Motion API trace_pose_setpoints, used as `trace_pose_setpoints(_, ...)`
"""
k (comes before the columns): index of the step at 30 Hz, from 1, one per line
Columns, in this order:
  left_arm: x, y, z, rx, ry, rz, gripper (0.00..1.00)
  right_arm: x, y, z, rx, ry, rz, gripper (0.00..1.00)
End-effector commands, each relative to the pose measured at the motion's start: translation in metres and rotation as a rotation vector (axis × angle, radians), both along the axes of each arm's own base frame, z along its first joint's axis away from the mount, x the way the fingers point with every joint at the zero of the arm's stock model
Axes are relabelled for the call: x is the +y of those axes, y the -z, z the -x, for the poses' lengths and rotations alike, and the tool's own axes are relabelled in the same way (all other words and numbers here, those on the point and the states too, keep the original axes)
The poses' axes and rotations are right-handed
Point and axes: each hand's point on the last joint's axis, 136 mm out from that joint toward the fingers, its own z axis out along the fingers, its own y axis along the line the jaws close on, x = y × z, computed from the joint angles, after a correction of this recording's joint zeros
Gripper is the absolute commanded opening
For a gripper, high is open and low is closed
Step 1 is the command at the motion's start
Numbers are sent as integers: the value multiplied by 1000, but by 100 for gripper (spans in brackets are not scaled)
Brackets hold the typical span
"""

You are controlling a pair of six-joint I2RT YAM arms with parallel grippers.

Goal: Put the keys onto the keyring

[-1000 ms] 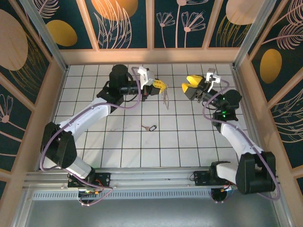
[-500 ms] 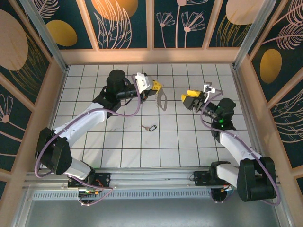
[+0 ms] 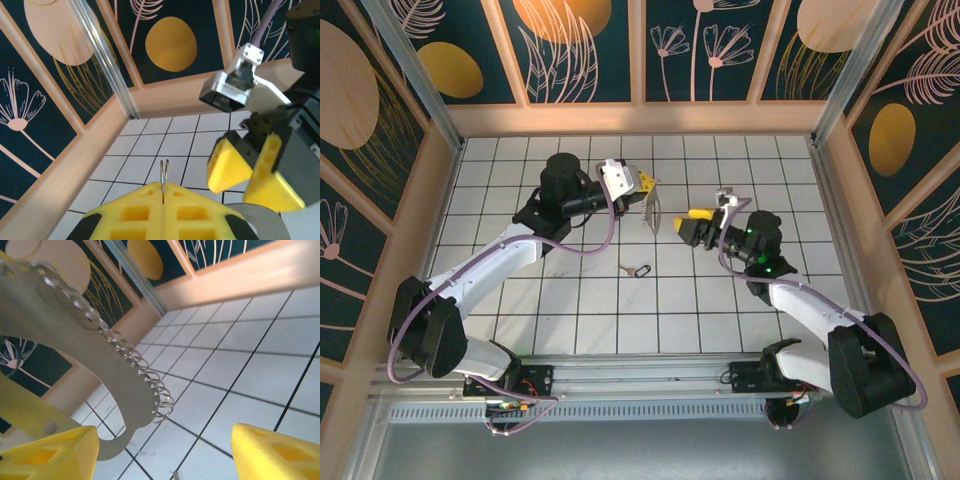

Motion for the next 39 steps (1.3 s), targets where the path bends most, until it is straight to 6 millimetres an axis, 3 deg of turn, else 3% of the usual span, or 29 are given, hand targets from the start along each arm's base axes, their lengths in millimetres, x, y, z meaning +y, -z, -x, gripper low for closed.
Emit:
trace_pose_setpoints(1,3,-15,1,-66,-27,22,0,7,25,-2,53,59,70,70)
trace_pose_setpoints(13,14,-6,-25,-21,-171,61,0,34,104,22,225,149,256,69)
trace_pose_setpoints(22,38,-12,-57,35,-281,153,0,66,149,37,223,60,494,64)
trace_pose_setpoints(28,50,-10,-64,60,-321,175,0,87,165,37,158,-48,633,59)
trace_pose_setpoints(39,58,-9,-67,90,-335,194,0,102,164,47,58,-220,685,44)
